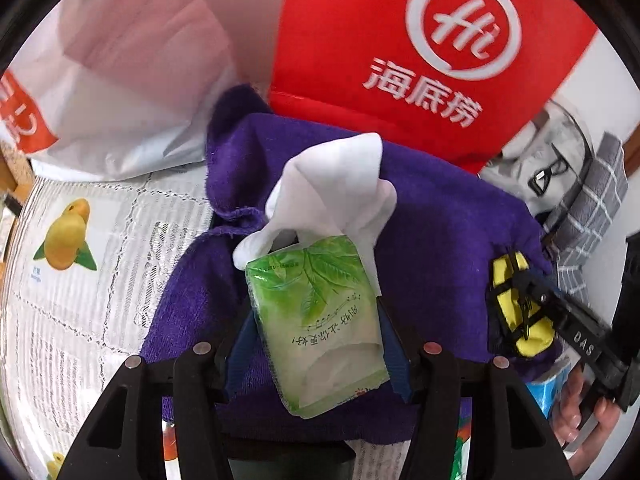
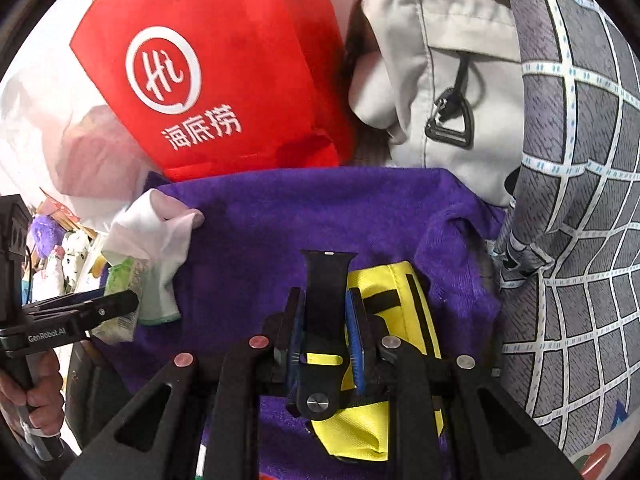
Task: Organize soft objects
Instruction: 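Open the right tool to drop the strap while the left tool releases the tissue pack onto the towel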
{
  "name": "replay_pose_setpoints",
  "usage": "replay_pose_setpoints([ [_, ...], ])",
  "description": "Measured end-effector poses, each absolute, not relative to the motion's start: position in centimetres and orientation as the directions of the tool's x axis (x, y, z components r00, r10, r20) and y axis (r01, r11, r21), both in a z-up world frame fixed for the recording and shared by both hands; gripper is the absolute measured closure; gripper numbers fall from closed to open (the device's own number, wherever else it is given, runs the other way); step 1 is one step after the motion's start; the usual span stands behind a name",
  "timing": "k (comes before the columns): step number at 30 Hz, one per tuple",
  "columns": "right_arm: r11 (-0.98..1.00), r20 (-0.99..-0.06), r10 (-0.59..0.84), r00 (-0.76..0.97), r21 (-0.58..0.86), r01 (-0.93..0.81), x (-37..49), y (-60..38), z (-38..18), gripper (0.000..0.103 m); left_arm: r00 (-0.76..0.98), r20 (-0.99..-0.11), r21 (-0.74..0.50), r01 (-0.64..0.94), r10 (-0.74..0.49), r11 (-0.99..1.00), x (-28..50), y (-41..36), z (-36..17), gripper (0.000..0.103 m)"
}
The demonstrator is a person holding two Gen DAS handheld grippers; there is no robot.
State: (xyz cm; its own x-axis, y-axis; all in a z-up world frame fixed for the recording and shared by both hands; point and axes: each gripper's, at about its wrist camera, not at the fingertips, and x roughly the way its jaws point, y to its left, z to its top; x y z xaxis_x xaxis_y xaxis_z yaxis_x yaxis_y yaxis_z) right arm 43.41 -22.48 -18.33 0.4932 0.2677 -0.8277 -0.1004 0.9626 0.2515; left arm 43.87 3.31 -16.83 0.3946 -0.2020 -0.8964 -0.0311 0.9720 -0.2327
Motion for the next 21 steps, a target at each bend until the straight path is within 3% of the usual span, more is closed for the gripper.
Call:
replay_pose_setpoints([
  [5,0.968,-0.833,0.248,0.495,0.227,-0.104,43.4,-22.1,-18.4,0.081,0.388,-0.897,-0.248,-0.042,-0.213,0.968,43.9,3.7,-17.0,0.047],
  [7,0.971,-0.831,0.238,0.503,0.21,-0.112,43.3,-21.7,-18.2,0.079,0.374,-0.897,-0.268,-0.037,-0.235,0.963,44.0,3.6,-16.9,0.041],
  [11,0.975,-0.819,0.224,0.529,0.189,-0.12,42.9,-21.3,-17.6,0.05,0.384,-0.892,-0.264,-0.017,-0.237,0.964,43.6,4.0,-16.3,0.034],
  [13,0.974,-0.813,0.227,0.536,0.195,-0.117,42.7,-21.3,-17.0,0.041,0.393,-0.888,-0.268,-0.018,-0.24,0.963,43.5,4.1,-15.8,0.032],
  [21,0.971,-0.808,0.24,0.538,0.198,-0.136,39.9,-20.7,-14.1,0.04,0.445,-0.855,-0.301,-0.009,-0.266,0.954,42.7,4.8,-13.3,0.031],
])
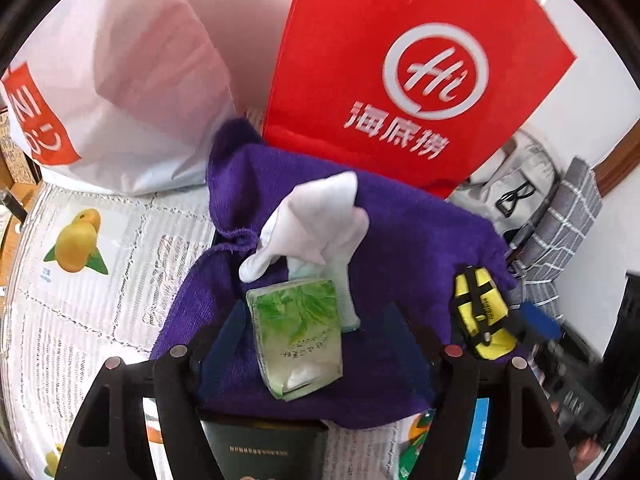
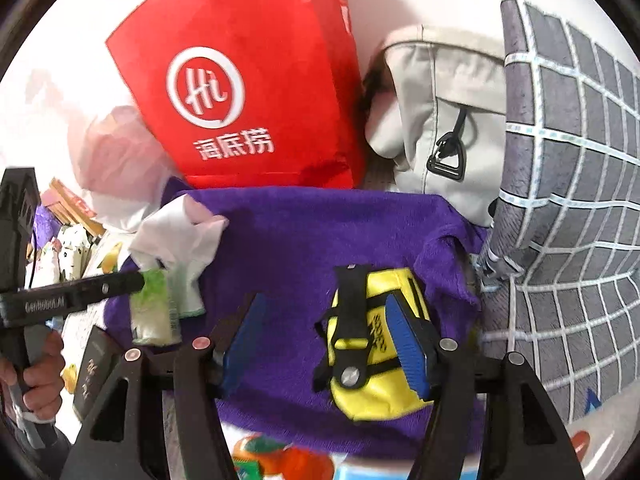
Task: Organize soft objects
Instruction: 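Open the right tool to drop the strap while the left tool releases the tissue pack onto the towel, then grasp the white crumpled cloth with the right tool while the left tool reaches toward the white sponge block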
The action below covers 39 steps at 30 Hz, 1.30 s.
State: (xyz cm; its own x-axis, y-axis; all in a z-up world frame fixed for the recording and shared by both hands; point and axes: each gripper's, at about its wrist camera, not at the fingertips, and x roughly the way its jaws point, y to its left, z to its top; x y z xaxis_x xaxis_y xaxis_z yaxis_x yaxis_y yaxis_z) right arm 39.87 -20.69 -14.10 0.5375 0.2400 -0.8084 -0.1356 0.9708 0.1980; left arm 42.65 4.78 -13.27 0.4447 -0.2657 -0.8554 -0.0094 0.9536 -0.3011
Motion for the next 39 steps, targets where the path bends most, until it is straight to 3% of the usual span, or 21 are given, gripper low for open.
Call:
replay_pose_setpoints([
  [15,0.974,-0.819,0.215,0.532,0.141,-0.177,22.7,-19.4,-13.0,0.04,0.578,-0.78,-0.215,0.113,-0.24,0.97,35.8,2.3,-7.0,0.03],
  [21,0.976,-0.841,0.216,0.496,0.172,-0.133,17.4,-20.5,-15.1,0.057,0.584,-0.773,-0.189,0.16,-0.247,0.969,31.1,2.6,-7.0,0.03],
  [33,0.986,-0.848,0.163,0.503,0.127,-0.105,16.5,-18.7,-20.6,0.058,0.569,-0.807,-0.149,0.061,-0.157,0.987,21.5,5.5,-11.1,0.03],
  [35,0.987,-0.843,0.158,0.515,0.119,-0.109,16.6,-18.5,-21.3,0.064,0.555,-0.819,-0.154,0.039,-0.15,0.987,20.5,5.9,-11.8,0.03],
  [37,0.992,-0.839,0.112,0.532,0.065,-0.106,16.7,-18.4,-21.3,0.091,0.546,-0.824,-0.166,0.021,-0.15,0.986,19.4,6.4,-12.4,0.03],
  [39,0.989,-0.838,0.142,0.527,0.093,-0.117,16.4,-18.8,-20.9,0.097,0.537,-0.828,-0.181,0.016,-0.161,0.983,18.6,6.7,-12.9,0.03],
])
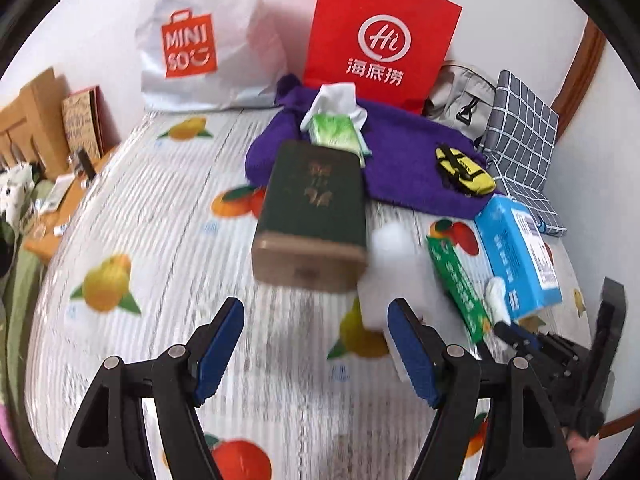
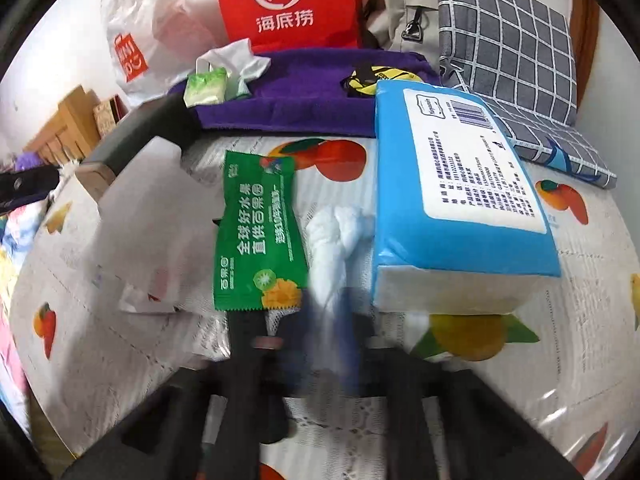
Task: Organize soft objects
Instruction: 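Grasp the white crumpled cloth with the right tool while the left tool reaches toward the white sponge block, then grasp the white sponge block with the left tool while the right tool lifts the cloth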
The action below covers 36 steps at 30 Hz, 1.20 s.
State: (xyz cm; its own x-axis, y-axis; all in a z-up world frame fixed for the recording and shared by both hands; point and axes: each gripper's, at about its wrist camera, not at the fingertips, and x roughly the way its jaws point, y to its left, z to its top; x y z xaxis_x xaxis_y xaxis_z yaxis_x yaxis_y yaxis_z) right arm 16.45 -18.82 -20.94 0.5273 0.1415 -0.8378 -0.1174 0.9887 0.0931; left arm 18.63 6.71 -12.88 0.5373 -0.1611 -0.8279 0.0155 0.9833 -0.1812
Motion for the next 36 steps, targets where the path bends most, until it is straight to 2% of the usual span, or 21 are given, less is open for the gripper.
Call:
replay_pose_setpoints([
  [10,0.974,-0.781,0.223,0.583,0.158,-0.161,10.8,-20.5,-17.5,0.097,0.534,-0.8,-0.311,0.022,-0.274,0.95,17.6,4.9,-14.3,0.03],
  [16,0.99,-0.8,0.139,0.584,0.093,-0.108,8.5,-22.6,-18.6,0.097,0.549,-0.801,-0.28,0.012,-0.24,0.96,18.5,3.2,-15.5,0.031],
  [18,0.991,-0.806,0.132,0.577,0.099,-0.089,8.2,-23.5,-19.1,0.097,0.546,-0.808,-0.264,0.001,-0.222,0.964,18.8,3.2,-15.7,0.032],
  [23,0.992,-0.819,0.13,0.56,0.112,-0.066,8.2,-24.6,-20.3,0.096,0.539,-0.799,-0.304,0.018,-0.266,0.952,19.9,2.9,-15.9,0.032],
  [29,0.989,-0.817,0.149,0.556,0.132,-0.071,8.4,-24.8,-20.9,0.096,0.486,-0.833,-0.302,0.003,-0.265,0.953,21.6,1.5,-18.0,0.032],
  [31,0.988,-0.817,0.152,0.557,0.133,-0.075,8.5,-24.8,-20.9,0.096,0.481,-0.833,-0.31,0.006,-0.274,0.951,21.7,1.0,-18.6,0.037],
  [32,0.988,-0.815,0.155,0.558,0.136,-0.075,8.5,-24.9,-21.0,0.096,0.482,-0.831,-0.311,0.01,-0.277,0.951,21.7,0.9,-18.7,0.048],
  [36,0.986,-0.811,0.164,0.562,0.148,-0.075,8.5,-25.0,-21.0,0.096,0.506,-0.814,-0.301,0.051,-0.285,0.952,20.9,0.3,-18.1,0.052],
])
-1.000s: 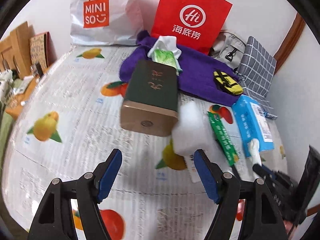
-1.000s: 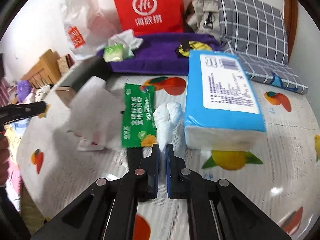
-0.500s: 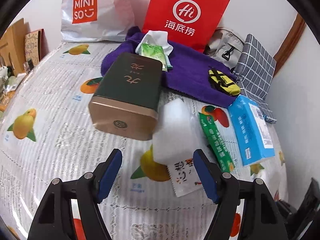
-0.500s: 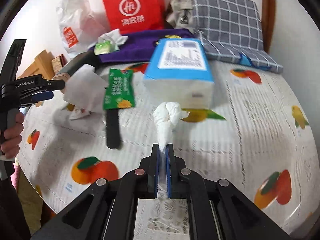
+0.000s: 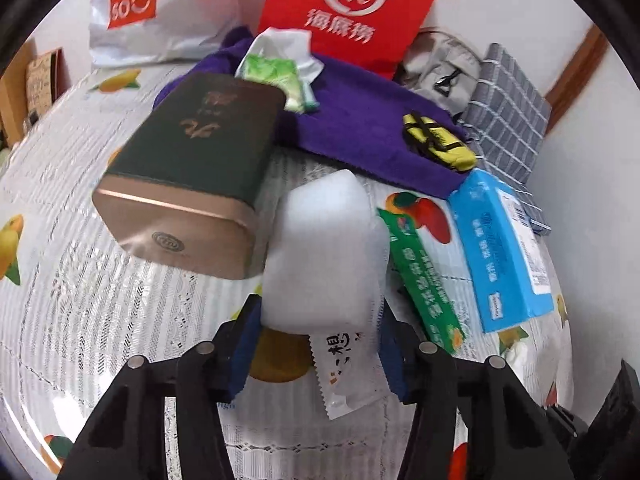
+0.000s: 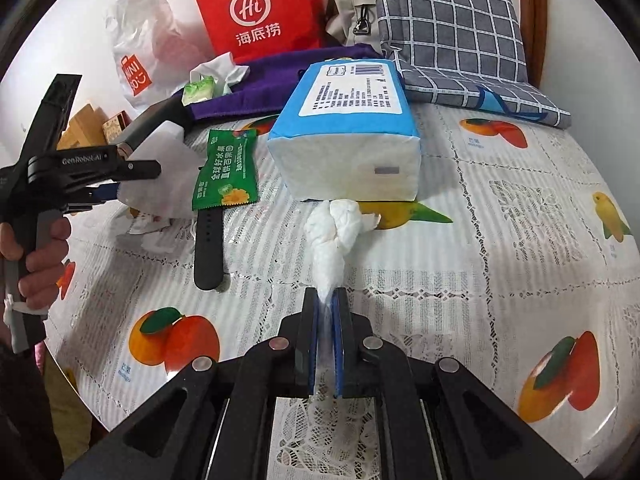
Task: Organize soft objects
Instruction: 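Grasp the white sponge block with the left tool while the right tool lifts the cloth, then carry the sponge block with the left tool while the right tool carries the cloth toward the towel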
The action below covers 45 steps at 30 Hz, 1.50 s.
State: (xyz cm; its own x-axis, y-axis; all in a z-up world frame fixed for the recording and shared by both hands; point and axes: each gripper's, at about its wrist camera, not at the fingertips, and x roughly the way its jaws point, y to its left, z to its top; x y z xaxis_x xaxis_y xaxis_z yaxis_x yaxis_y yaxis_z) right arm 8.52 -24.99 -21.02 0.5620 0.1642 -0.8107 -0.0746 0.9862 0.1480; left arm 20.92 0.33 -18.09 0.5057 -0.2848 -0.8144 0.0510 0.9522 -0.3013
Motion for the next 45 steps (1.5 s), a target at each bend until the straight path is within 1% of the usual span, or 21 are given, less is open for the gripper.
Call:
replay_pose_setpoints([
  [6,0.985,-0.805,0.168,0.568,0.155,-0.072,8.4,-25.0,-21.1,0.095,0.528,-0.805,-0.258,0.101,-0.272,0.961,18.7,0.0,-16.0,0.053],
  [10,0.985,-0.805,0.168,0.568,0.157,-0.069,8.3,-25.1,-21.0,0.095,0.528,-0.822,-0.207,0.076,-0.215,0.975,16.4,1.0,-15.4,0.053],
  [11,0.985,-0.805,0.167,0.569,0.157,-0.067,8.2,-25.2,-21.0,0.095,0.525,-0.829,-0.187,0.067,-0.194,0.98,15.9,1.2,-15.4,0.051],
  [14,0.986,-0.807,0.161,0.568,0.153,-0.061,8.0,-25.3,-21.0,0.095,0.507,-0.853,-0.118,0.054,-0.129,0.992,14.6,2.0,-15.9,0.05],
  [15,0.987,-0.808,0.158,0.568,0.15,-0.061,8.0,-25.3,-21.0,0.095,0.5,-0.859,-0.101,0.052,-0.113,0.994,14.4,2.2,-16.1,0.049],
  [16,0.987,-0.809,0.155,0.568,0.147,-0.061,7.9,-25.4,-21.0,0.095,0.491,-0.865,-0.091,0.052,-0.105,0.994,14.1,2.4,-16.5,0.043],
  [17,0.988,-0.809,0.153,0.567,0.144,-0.061,7.9,-25.4,-21.0,0.095,0.48,-0.87,-0.1,0.052,-0.113,0.994,13.9,2.8,-16.8,0.039],
  [19,0.989,-0.81,0.148,0.567,0.137,-0.062,7.8,-25.3,-21.0,0.095,0.479,-0.864,-0.152,0.046,-0.155,0.987,13.5,3.6,-16.9,0.038],
  [20,0.989,-0.811,0.147,0.566,0.136,-0.062,7.7,-25.4,-21.0,0.095,0.478,-0.859,-0.189,0.042,-0.186,0.981,13.4,4.1,-16.8,0.034],
  [23,0.989,-0.813,0.143,0.564,0.132,-0.06,7.6,-25.5,-21.0,0.095,0.498,-0.834,-0.246,0.053,-0.239,0.968,13.0,4.8,-16.2,0.03],
  [27,0.99,-0.815,0.136,0.563,0.128,-0.053,7.6,-25.6,-21.0,0.095,0.522,-0.827,-0.22,0.037,-0.207,0.975,13.4,5.7,-15.8,0.029],
  [29,0.991,-0.817,0.131,0.562,0.123,-0.052,7.6,-25.6,-21.0,0.095,0.512,-0.841,-0.198,0.01,-0.175,0.98,13.9,6.1,-16.3,0.029],
  [33,0.993,-0.819,0.117,0.562,0.111,-0.046,7.9,-25.4,-21.0,0.095,0.493,-0.851,-0.203,0.013,-0.182,0.979,15.0,5.7,-17.0,0.029],
  [36,0.993,-0.82,0.117,0.56,0.111,-0.045,8.1,-25.2,-21.0,0.095,0.498,-0.861,-0.116,0.005,-0.103,0.993,16.0,4.6,-17.7,0.03],
  [37,0.993,-0.821,0.114,0.559,0.105,-0.047,8.1,-25.2,-21.0,0.095,0.495,-0.864,-0.103,0.002,-0.09,0.995,16.4,4.4,-18.1,0.032],
  [38,0.994,-0.822,0.11,0.558,0.1,-0.049,8.1,-25.1,-21.0,0.094,0.496,-0.863,-0.108,0.001,-0.094,0.994,16.5,4.5,-18.3,0.049],
  [39,0.994,-0.824,0.11,0.556,0.097,-0.052,8.1,-25.1,-20.9,0.088,0.496,-0.861,-0.134,-0.01,-0.111,0.991,16.6,4.9,-18.6,0.056],
  [40,0.994,-0.823,0.11,0.558,0.097,-0.052,8.0,-25.1,-20.8,0.084,0.495,-0.86,-0.162,-0.024,-0.129,0.987,16.6,5.4,-18.7,0.055],
  [42,0.994,-0.812,0.103,0.575,0.098,-0.04,7.9,-25.5,-20.5,0.067,0.513,-0.847,-0.185,-0.039,-0.139,0.982,16.4,6.2,-18.4,0.055],
  [44,0.994,-0.797,0.104,0.595,0.105,-0.033,7.8,-25.9,-20.1,0.062,0.526,-0.842,-0.17,-0.049,-0.119,0.984,16.2,6.7,-18.1,0.055],
  [45,0.994,-0.791,0.104,0.603,0.11,-0.026,7.9,-26.0,-19.9,0.061,0.53,-0.841,-0.162,-0.052,-0.11,0.985,16.1,7.0,-18.0,0.055],
])
